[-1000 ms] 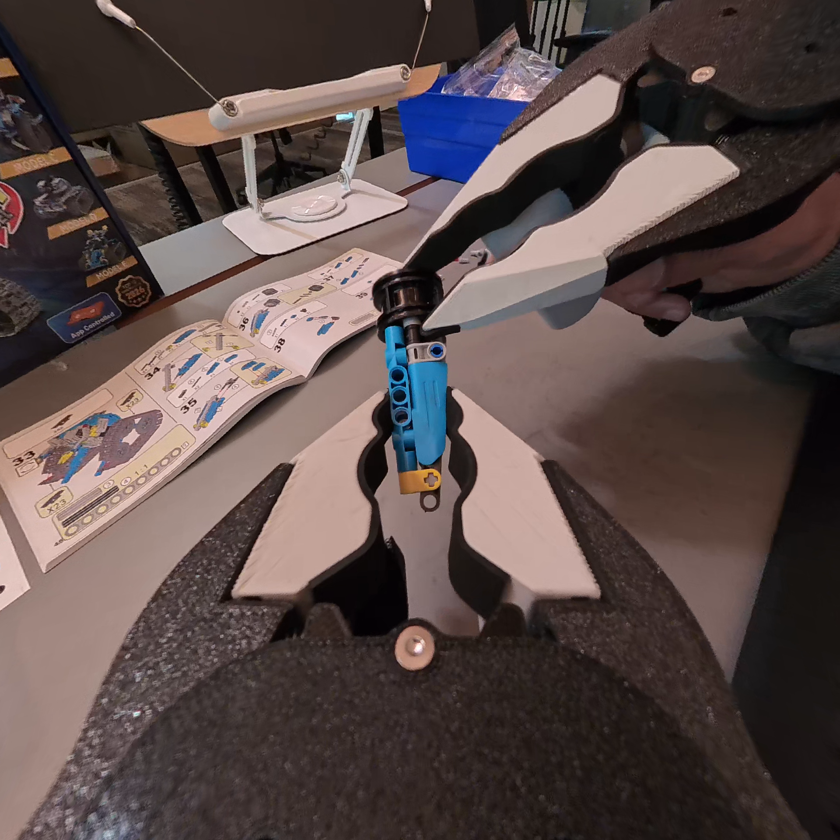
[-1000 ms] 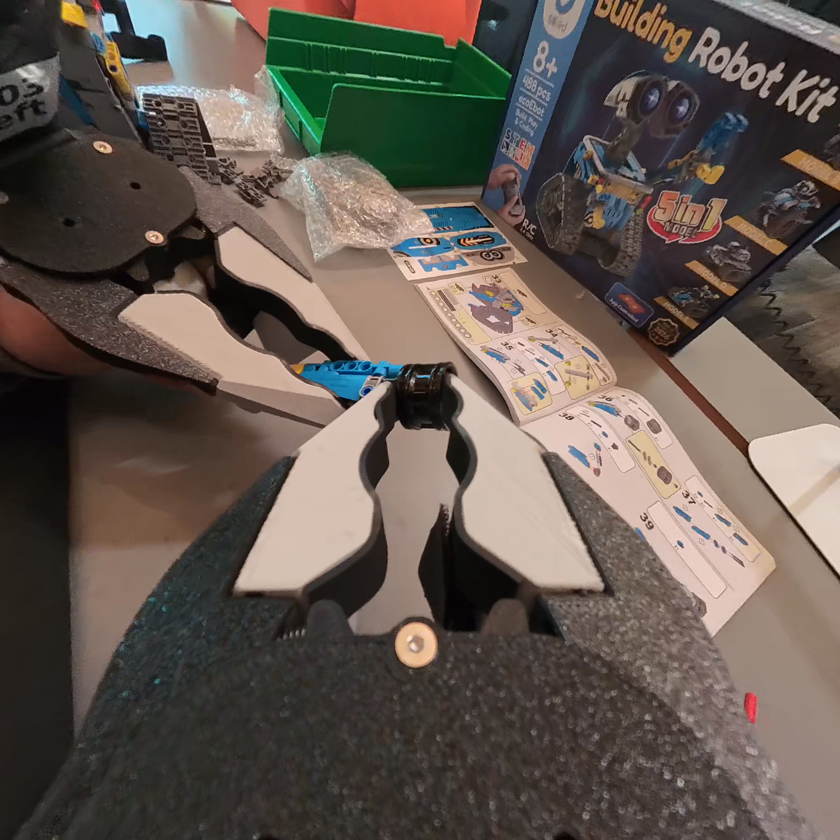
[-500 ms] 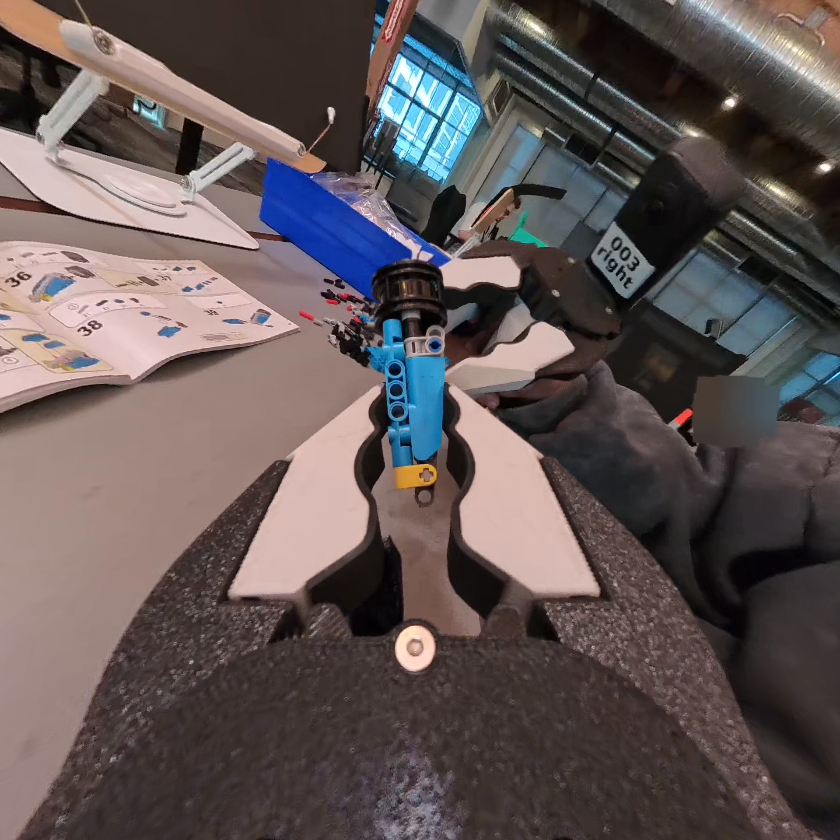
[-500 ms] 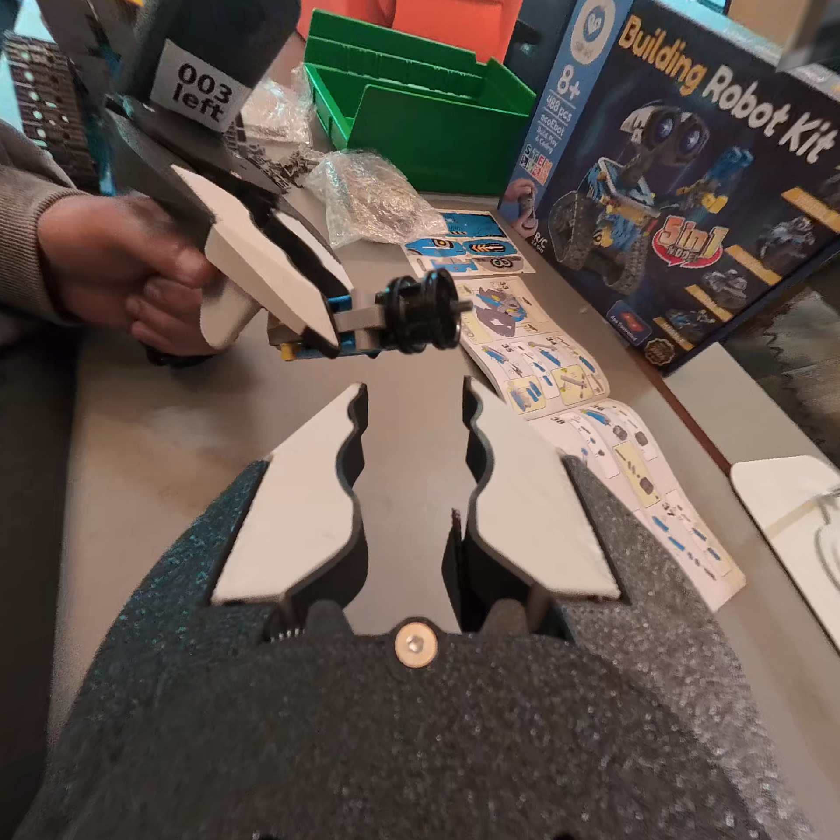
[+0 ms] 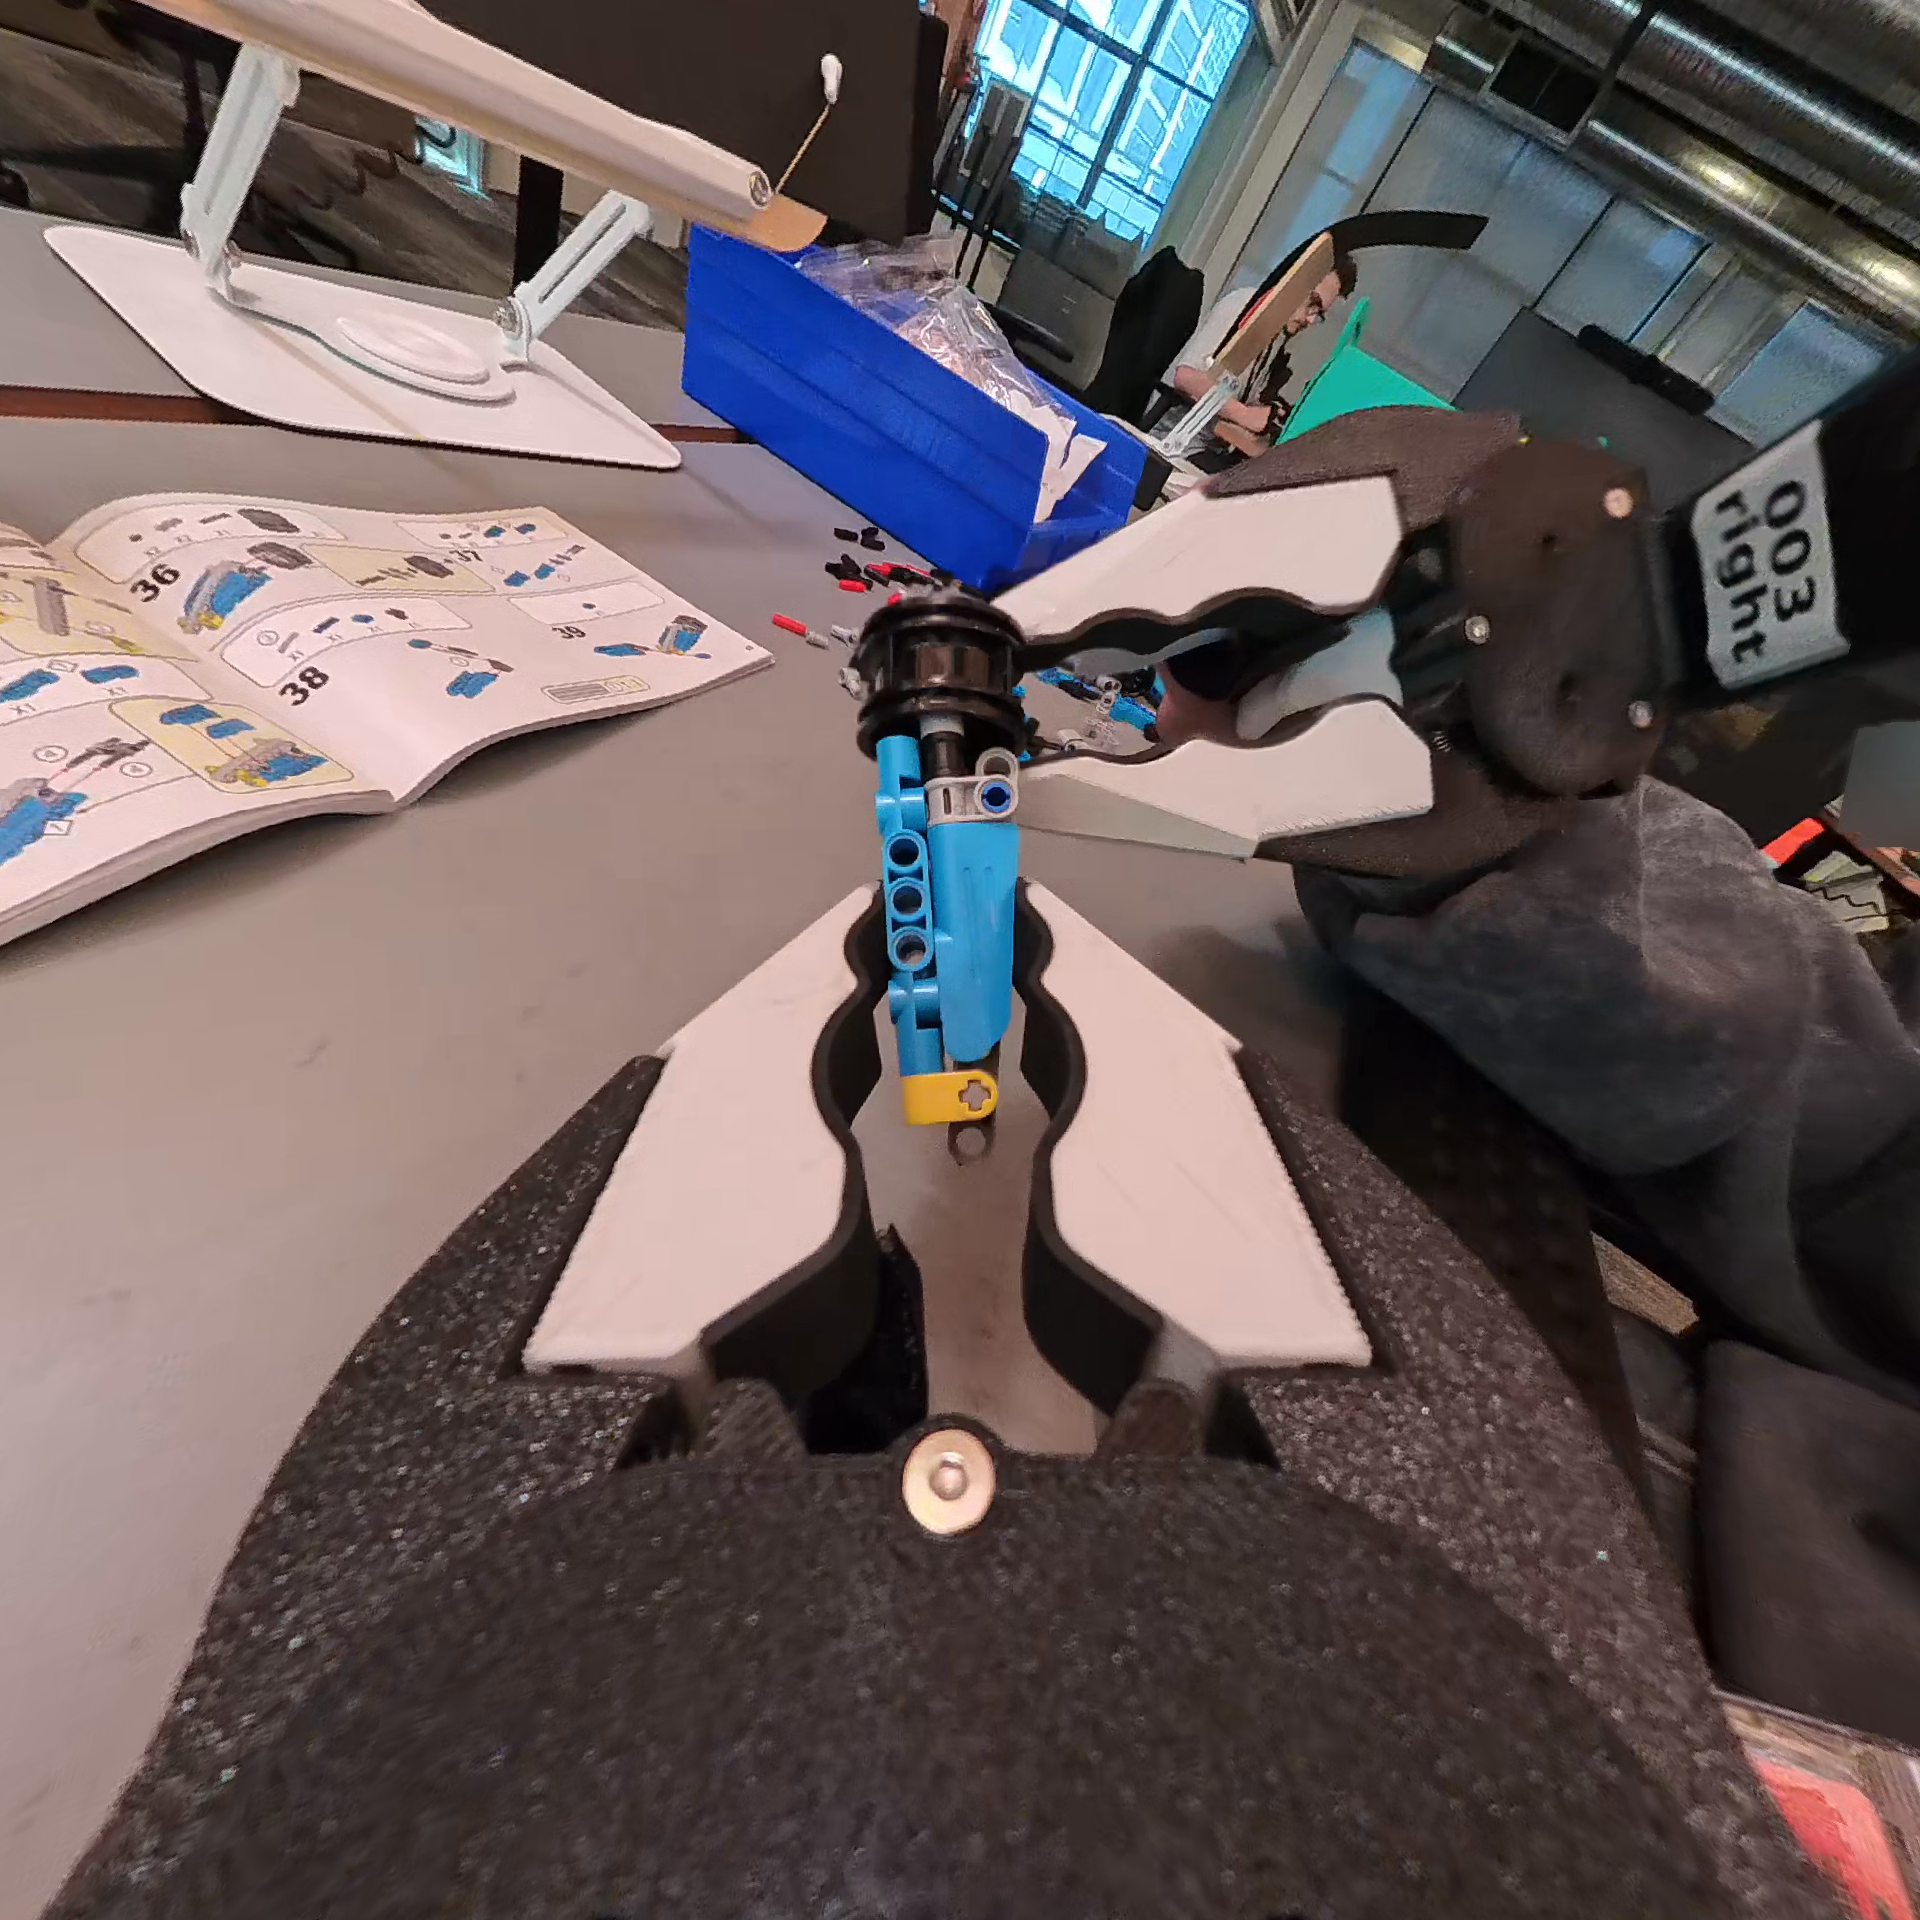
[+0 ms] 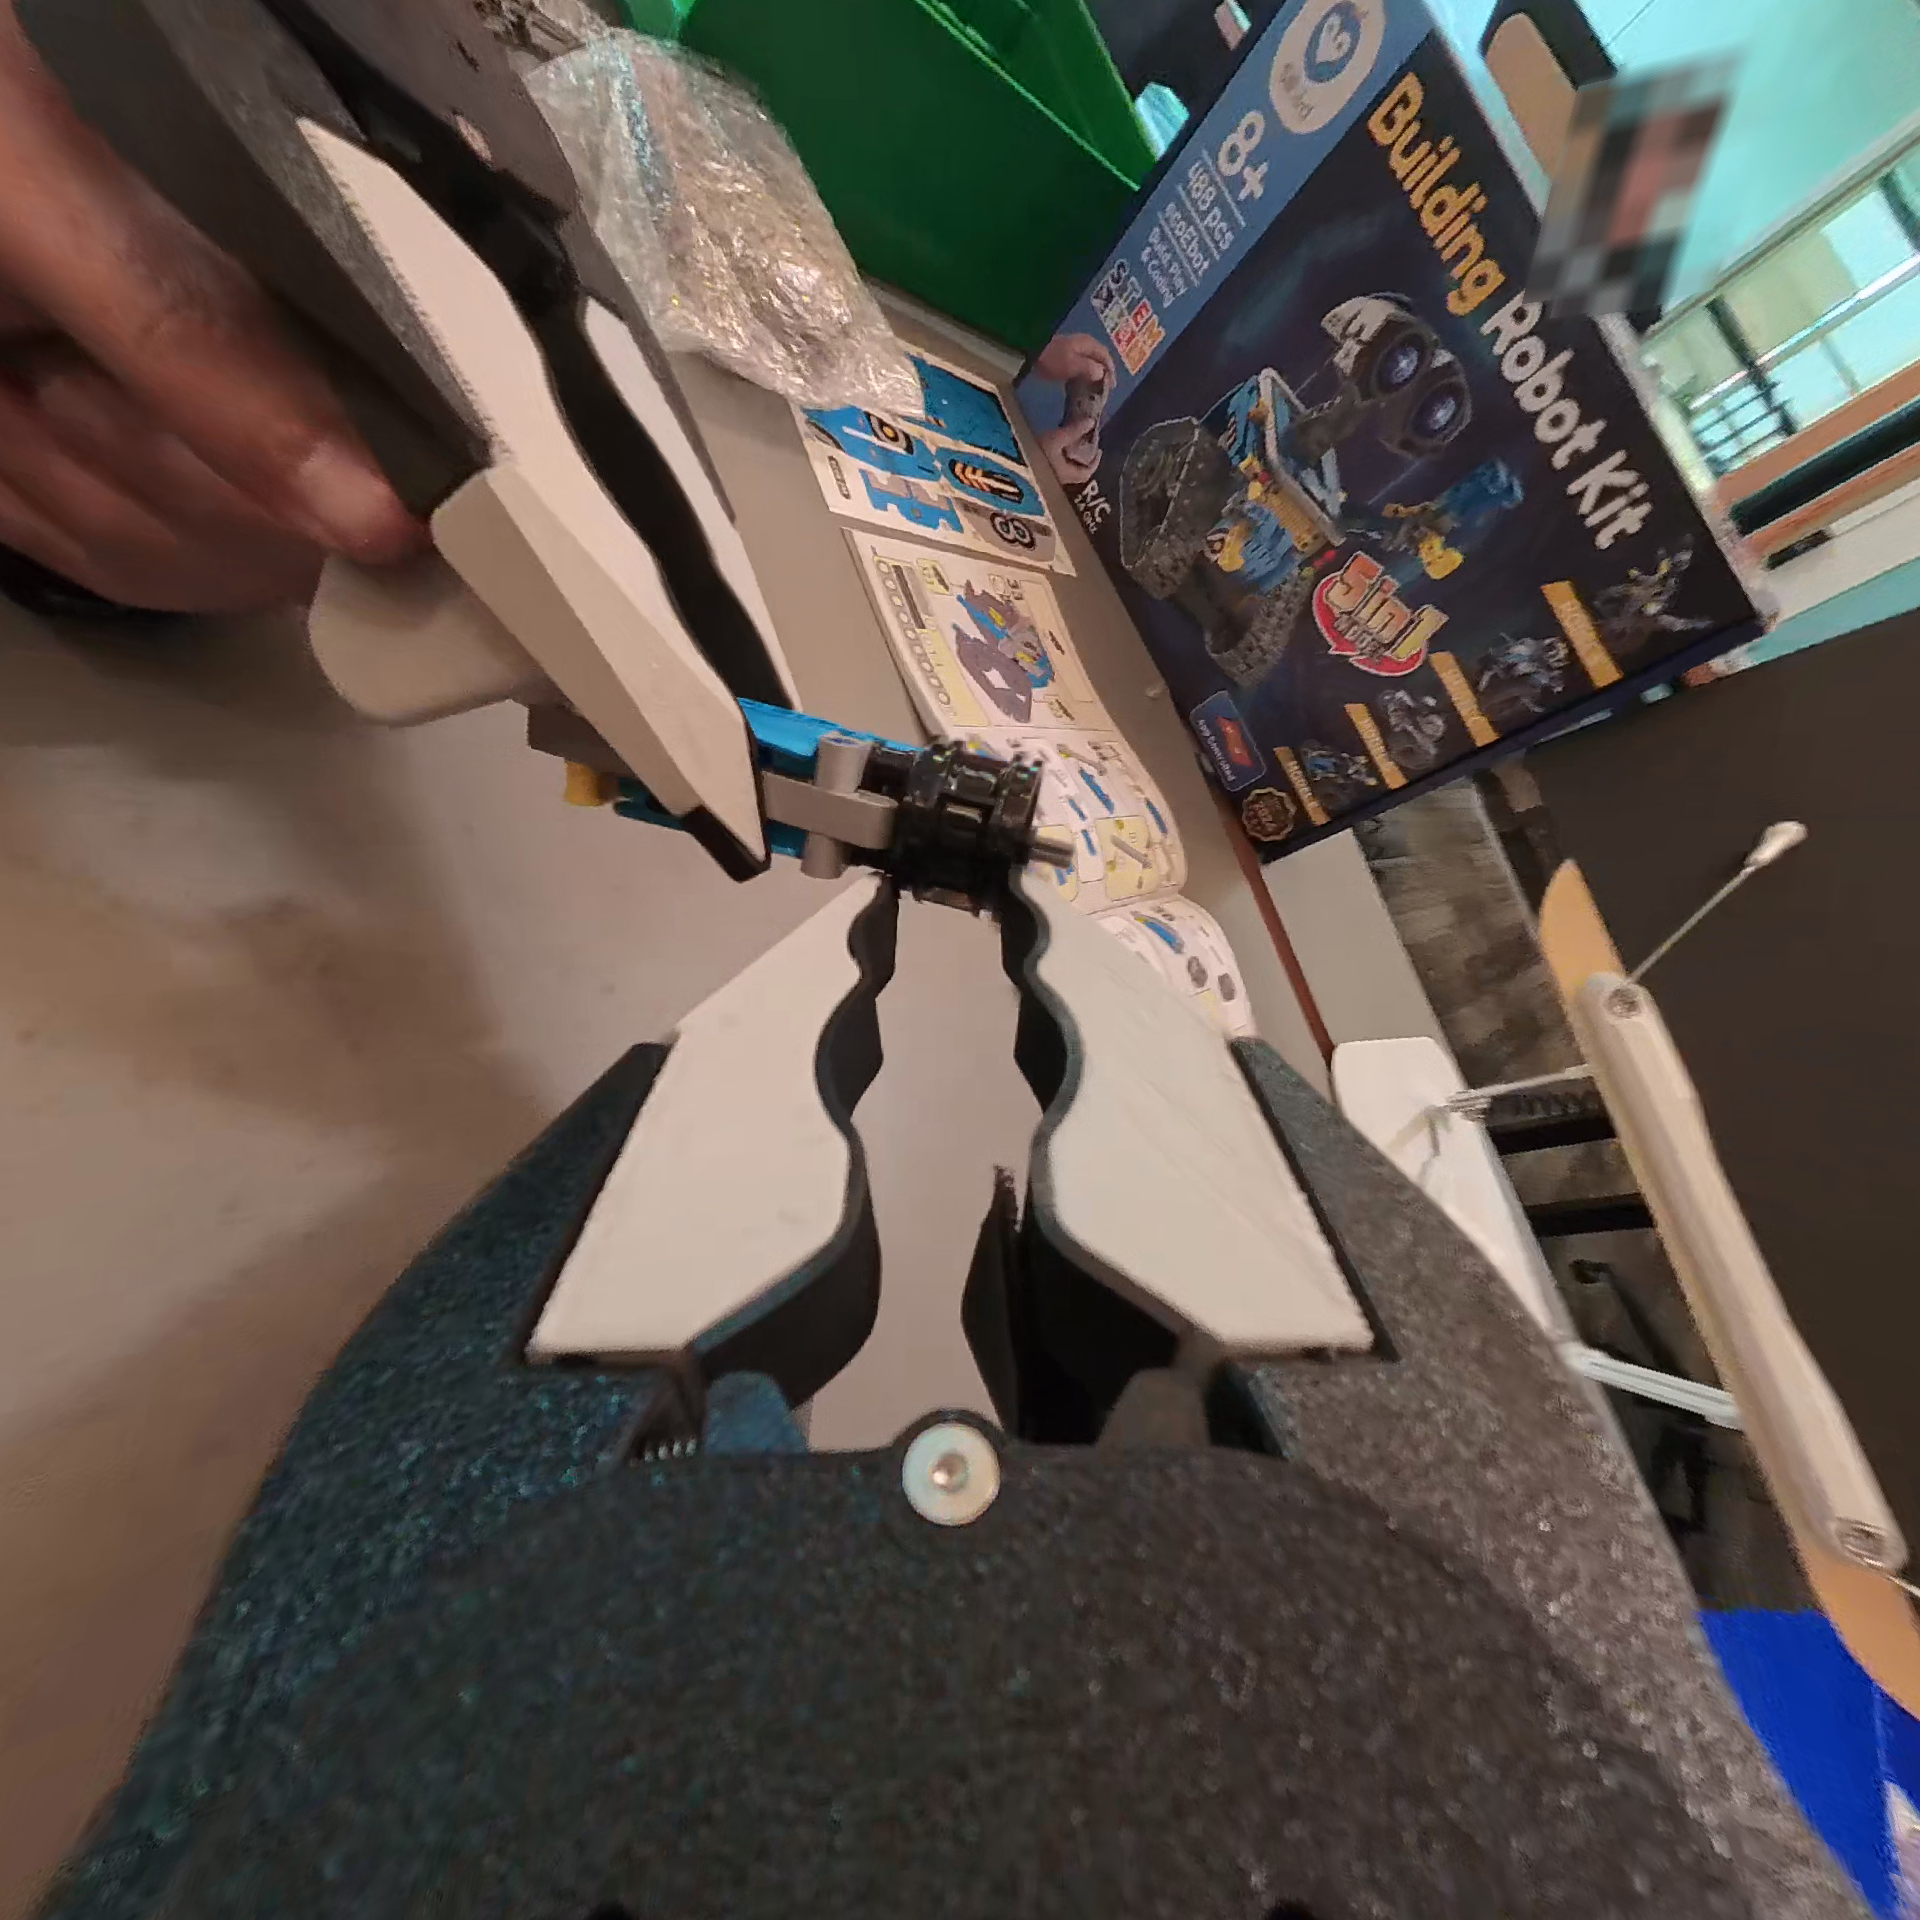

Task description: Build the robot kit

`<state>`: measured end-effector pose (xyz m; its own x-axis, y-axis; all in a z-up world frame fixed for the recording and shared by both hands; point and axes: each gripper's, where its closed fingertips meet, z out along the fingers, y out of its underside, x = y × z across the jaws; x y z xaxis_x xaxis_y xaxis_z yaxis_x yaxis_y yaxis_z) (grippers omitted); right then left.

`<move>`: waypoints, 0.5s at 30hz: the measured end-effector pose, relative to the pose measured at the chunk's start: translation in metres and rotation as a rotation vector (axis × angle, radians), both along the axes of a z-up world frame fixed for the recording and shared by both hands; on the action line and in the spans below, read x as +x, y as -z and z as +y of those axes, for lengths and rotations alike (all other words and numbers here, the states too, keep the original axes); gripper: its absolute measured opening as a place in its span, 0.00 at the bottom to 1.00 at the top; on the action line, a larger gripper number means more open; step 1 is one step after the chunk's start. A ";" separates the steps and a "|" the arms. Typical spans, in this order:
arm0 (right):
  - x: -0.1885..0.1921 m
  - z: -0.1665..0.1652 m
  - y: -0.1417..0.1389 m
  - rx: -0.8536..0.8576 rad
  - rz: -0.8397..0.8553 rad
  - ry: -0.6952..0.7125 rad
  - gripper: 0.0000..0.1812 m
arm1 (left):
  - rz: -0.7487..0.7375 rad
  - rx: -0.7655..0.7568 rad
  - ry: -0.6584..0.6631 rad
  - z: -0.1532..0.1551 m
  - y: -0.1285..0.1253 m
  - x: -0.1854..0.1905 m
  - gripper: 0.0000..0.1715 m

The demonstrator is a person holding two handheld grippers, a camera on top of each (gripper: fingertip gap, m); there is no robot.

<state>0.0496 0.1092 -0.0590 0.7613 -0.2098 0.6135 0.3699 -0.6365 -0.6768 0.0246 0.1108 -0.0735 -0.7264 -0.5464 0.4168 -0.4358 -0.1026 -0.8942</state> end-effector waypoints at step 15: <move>0.054 -0.036 0.042 0.183 0.526 0.167 0.14 | 0.347 0.035 0.034 0.004 0.045 -0.006 0.13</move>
